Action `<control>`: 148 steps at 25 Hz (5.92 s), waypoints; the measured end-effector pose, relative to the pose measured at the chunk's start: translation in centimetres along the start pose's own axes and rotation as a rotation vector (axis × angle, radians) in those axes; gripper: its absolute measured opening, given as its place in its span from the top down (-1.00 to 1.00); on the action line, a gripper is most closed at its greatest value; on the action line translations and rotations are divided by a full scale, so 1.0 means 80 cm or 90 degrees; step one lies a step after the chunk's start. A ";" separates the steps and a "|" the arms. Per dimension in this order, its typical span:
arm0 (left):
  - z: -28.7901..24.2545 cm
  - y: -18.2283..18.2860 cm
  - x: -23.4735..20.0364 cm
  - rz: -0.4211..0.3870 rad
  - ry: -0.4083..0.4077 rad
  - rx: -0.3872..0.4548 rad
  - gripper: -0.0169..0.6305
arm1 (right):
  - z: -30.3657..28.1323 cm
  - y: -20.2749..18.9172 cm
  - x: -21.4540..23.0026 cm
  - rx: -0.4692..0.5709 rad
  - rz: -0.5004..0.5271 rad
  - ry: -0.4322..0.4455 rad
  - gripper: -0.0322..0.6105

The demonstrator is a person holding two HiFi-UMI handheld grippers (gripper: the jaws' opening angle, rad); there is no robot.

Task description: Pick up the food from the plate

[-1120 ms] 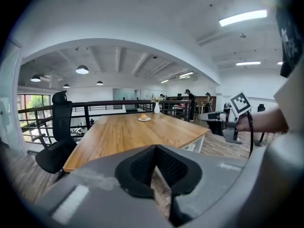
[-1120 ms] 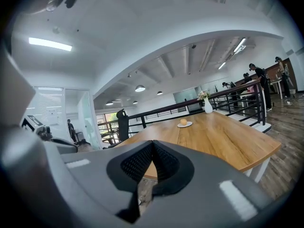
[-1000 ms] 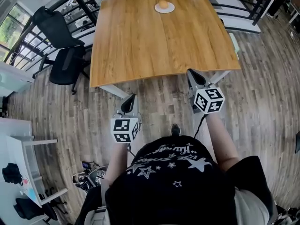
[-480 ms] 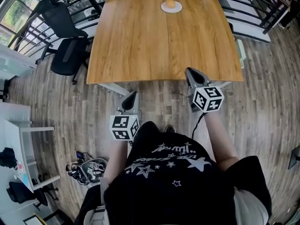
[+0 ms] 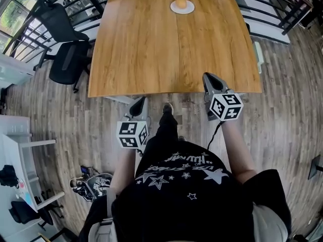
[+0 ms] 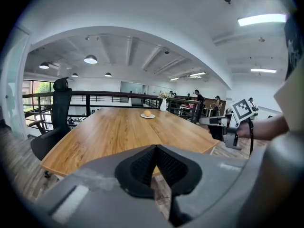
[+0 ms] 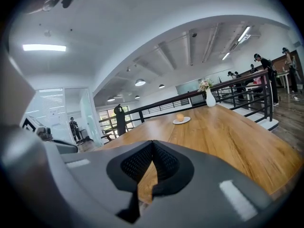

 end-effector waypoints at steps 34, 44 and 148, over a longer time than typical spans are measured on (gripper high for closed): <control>-0.285 0.252 -0.172 -0.030 -0.092 0.049 0.94 | -0.289 0.193 0.154 0.005 0.038 -0.114 0.89; -0.350 0.258 -0.201 -0.024 -0.127 0.031 0.94 | -0.381 0.171 0.179 -0.074 0.064 -0.134 0.75; -0.234 0.207 -0.120 -0.026 -0.105 0.064 0.94 | -0.292 0.134 0.122 -0.104 0.073 -0.113 -0.22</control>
Point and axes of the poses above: the fingertips, and each gripper's own axes: z backward along the fingers, x to its right, y out of its top, the point moved 1 cm from there along z, backward along the fingers, and after that the axes turned 5 degrees about z, right-handed, at the moved point
